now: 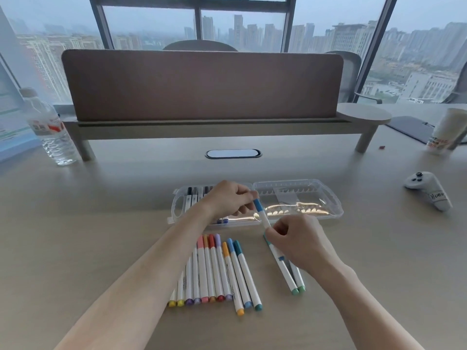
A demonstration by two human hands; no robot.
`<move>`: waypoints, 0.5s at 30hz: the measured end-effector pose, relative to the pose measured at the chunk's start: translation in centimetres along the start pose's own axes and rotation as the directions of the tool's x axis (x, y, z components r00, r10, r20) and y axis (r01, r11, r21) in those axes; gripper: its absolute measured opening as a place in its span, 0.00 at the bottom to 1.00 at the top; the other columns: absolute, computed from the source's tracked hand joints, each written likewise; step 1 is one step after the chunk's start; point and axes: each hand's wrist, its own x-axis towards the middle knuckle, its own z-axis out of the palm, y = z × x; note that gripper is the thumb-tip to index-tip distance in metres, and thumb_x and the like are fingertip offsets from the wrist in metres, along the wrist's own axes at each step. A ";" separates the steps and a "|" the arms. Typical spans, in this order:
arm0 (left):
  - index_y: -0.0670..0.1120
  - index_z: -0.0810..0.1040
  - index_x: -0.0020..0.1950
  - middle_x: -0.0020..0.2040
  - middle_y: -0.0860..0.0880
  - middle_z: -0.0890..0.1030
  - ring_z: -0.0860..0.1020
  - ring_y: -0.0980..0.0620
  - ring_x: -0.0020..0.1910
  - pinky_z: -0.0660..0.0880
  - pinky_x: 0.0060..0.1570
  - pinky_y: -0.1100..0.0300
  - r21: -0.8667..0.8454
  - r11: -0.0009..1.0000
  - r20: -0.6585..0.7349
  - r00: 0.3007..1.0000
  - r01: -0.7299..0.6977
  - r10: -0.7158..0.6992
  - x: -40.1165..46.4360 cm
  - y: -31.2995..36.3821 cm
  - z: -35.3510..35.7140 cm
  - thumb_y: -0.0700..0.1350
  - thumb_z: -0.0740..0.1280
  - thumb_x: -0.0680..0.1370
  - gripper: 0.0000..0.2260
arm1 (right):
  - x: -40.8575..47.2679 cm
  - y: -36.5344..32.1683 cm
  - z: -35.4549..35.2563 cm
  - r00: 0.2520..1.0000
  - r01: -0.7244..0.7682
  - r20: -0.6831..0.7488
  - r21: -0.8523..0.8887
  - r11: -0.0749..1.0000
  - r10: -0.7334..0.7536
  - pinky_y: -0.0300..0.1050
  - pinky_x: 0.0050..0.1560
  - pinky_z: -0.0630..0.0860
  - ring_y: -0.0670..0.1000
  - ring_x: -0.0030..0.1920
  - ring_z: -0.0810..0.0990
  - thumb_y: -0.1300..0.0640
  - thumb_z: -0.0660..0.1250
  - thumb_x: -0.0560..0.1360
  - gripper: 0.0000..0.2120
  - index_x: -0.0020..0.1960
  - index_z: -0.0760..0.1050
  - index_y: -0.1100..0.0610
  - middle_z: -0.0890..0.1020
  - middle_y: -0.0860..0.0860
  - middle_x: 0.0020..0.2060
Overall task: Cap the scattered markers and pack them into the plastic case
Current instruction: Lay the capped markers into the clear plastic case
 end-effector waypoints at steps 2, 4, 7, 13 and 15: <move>0.45 0.84 0.57 0.46 0.49 0.86 0.81 0.57 0.40 0.76 0.42 0.64 -0.079 0.997 0.003 1.000 0.000 0.001 -0.1 -0.2 -0.5 0.47 0.65 0.83 0.11 | 0.2 -0.6 0.6 1.000 0.012 0.020 0.034 0.999 -0.013 0.32 0.23 0.66 0.44 0.21 0.70 0.55 0.69 0.71 0.13 0.32 0.77 0.62 0.77 0.53 0.25; 0.43 0.84 0.55 0.45 0.48 0.86 0.81 0.58 0.39 0.76 0.40 0.65 -0.156 0.988 -0.011 1.000 0.002 -0.004 -0.2 -0.4 -1.0 0.47 0.65 0.82 0.11 | 0.4 -1.1 1.2 0.998 -0.002 0.061 0.100 0.995 -0.005 0.38 0.27 0.70 0.44 0.22 0.69 0.54 0.68 0.73 0.14 0.33 0.79 0.61 0.80 0.54 0.27; 0.42 0.84 0.52 0.42 0.46 0.85 0.80 0.54 0.40 0.76 0.41 0.63 -0.165 0.986 -0.084 0.996 0.018 -0.032 0.0 -0.9 -1.7 0.50 0.66 0.81 0.13 | 0.9 -1.8 1.9 0.989 -0.038 0.147 0.214 0.976 0.007 0.46 0.36 0.78 0.46 0.28 0.76 0.55 0.68 0.76 0.11 0.39 0.82 0.60 0.83 0.55 0.32; 0.41 0.84 0.46 0.36 0.49 0.81 0.76 0.56 0.34 0.74 0.39 0.63 -0.191 0.979 -0.209 0.972 0.070 -0.111 0.5 -1.9 -2.9 0.54 0.67 0.80 0.17 | 1.4 -2.8 2.7 0.975 -0.009 0.215 0.309 0.951 -0.060 0.42 0.43 0.82 0.49 0.38 0.84 0.58 0.73 0.73 0.03 0.46 0.81 0.52 0.85 0.50 0.38; 0.41 0.83 0.45 0.35 0.49 0.81 0.76 0.56 0.34 0.75 0.39 0.63 -0.205 0.976 -0.234 0.965 0.074 -0.122 0.8 -2.2 -3.2 0.55 0.68 0.80 0.17 | 1.8 -3.0 2.9 0.975 0.014 0.208 0.284 0.959 -0.076 0.44 0.45 0.82 0.48 0.38 0.85 0.58 0.73 0.73 0.02 0.44 0.81 0.52 0.86 0.49 0.36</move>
